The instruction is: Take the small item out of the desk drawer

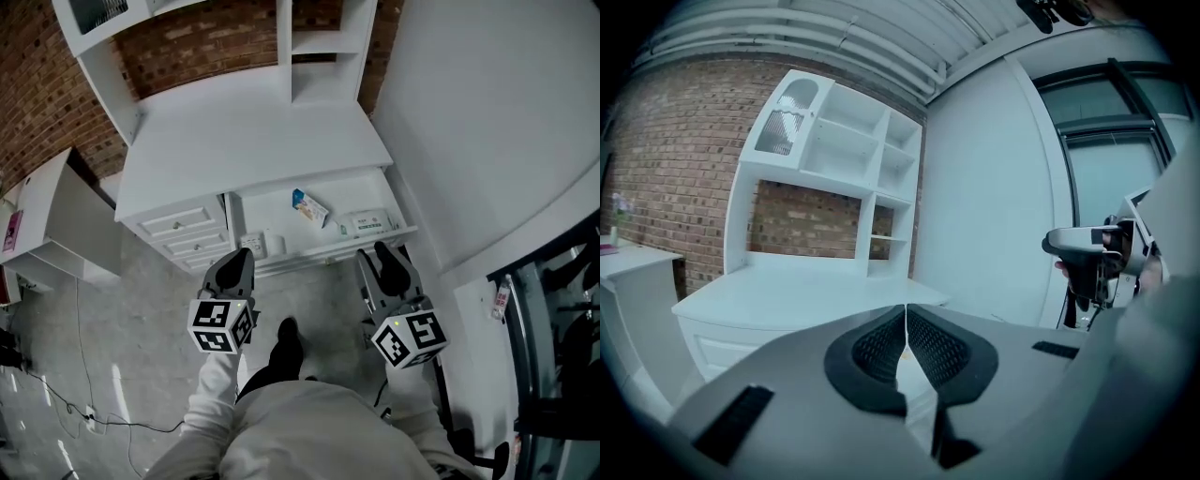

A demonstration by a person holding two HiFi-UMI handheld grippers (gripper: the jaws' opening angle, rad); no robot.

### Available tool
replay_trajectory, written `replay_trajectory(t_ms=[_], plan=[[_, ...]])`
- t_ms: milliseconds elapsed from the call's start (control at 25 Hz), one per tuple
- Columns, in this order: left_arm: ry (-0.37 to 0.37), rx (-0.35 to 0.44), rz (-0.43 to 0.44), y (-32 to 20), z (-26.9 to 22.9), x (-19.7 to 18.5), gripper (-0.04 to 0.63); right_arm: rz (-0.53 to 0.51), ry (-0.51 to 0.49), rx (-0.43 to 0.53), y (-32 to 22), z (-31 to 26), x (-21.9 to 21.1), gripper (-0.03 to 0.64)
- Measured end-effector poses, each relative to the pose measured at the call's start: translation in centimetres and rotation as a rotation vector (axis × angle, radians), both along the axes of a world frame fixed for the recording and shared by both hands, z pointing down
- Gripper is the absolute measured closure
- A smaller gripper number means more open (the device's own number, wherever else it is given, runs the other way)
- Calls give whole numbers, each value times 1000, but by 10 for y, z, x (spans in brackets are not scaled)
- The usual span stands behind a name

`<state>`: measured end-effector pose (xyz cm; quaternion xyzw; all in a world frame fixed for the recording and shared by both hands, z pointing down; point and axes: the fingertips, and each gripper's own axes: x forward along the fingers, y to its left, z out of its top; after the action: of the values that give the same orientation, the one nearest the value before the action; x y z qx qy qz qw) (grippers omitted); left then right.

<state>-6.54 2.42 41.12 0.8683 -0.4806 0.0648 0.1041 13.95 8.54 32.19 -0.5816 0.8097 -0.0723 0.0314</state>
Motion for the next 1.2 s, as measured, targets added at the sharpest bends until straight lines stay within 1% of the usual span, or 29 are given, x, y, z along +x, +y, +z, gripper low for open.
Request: replay_trajectory(t_ms=[160, 360, 560, 760, 1000, 1200], plan=[[4, -4, -2, -33, 2, -3, 572, -16, -7, -17, -37, 4, -6, 418], [13, -8, -9, -75, 4, -13, 572, -16, -6, -23, -81, 3, -11, 389], [22, -11, -17, -116, 7, -24, 572, -6, 6, -19, -120, 1, -13, 377], [25, -11, -5, -150, 9, -26, 572, 3, 6, -34, -151, 7, -15, 375], [33, -20, 13, -177, 13, -24, 572, 17, 18, -70, -176, 15, -12, 371], [25, -29, 26, -189, 16, -18, 572, 8, 63, -108, -194, 26, -9, 368]])
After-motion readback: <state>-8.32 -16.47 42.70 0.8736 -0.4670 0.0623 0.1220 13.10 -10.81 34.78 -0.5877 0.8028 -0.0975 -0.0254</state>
